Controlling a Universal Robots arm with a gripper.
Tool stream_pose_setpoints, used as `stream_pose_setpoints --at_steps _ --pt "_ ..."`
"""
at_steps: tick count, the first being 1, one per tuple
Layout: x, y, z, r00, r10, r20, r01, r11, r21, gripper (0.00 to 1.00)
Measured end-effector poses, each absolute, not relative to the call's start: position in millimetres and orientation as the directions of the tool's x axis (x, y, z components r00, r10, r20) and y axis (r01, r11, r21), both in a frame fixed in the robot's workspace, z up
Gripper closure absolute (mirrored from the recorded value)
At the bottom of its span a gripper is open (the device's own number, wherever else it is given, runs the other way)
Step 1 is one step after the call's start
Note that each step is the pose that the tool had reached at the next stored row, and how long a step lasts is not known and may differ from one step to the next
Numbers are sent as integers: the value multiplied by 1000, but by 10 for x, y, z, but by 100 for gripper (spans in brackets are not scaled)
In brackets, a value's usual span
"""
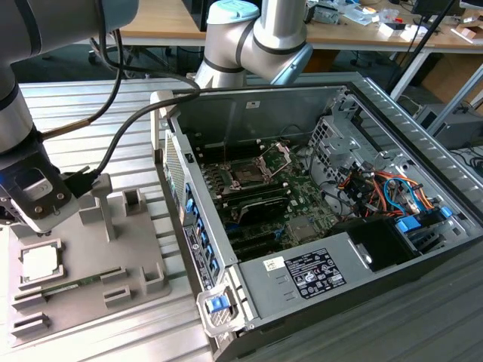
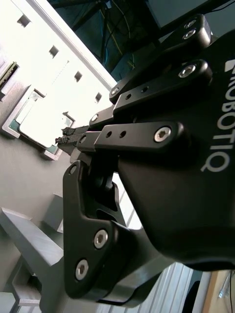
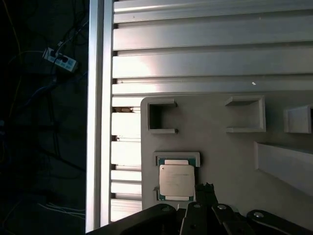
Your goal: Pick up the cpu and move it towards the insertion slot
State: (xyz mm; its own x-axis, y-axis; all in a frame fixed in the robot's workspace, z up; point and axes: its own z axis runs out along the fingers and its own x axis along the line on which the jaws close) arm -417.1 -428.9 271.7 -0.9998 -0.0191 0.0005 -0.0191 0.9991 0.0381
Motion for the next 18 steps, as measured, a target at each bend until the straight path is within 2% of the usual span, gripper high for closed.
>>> stream_pose_setpoints --at_steps 18 --pt "-4207 -4294 2670 -1000 -19 1 -19 999 38 89"
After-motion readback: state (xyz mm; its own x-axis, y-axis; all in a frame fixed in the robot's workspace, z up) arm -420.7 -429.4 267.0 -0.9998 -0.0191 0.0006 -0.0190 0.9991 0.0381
